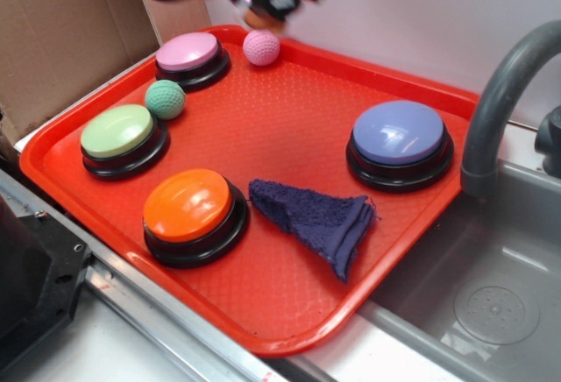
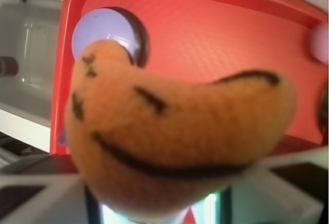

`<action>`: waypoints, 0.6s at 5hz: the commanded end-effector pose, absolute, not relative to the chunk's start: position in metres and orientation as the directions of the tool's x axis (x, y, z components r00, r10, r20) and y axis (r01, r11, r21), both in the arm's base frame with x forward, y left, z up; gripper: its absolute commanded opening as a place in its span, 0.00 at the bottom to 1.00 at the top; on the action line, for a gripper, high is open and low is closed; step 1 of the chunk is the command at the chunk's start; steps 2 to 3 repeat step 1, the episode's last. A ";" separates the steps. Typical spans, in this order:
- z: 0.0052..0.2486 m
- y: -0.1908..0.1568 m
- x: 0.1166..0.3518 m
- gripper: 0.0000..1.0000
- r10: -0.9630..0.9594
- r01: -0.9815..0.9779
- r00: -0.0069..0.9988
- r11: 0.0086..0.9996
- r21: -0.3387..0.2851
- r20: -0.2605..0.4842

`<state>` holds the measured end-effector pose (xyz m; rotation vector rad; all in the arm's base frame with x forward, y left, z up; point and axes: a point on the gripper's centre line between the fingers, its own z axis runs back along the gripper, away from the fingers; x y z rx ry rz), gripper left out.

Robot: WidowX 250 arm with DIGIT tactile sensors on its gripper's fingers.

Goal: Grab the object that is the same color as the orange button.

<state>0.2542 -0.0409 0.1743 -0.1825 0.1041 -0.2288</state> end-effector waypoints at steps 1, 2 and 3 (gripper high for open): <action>0.281 -0.042 0.213 0.00 -0.168 0.163 0.982 0.984 -0.069 -0.083; 0.281 -0.042 0.213 0.00 -0.168 0.163 0.982 0.984 -0.069 -0.083; 0.281 -0.042 0.213 0.00 -0.168 0.163 0.982 0.984 -0.069 -0.083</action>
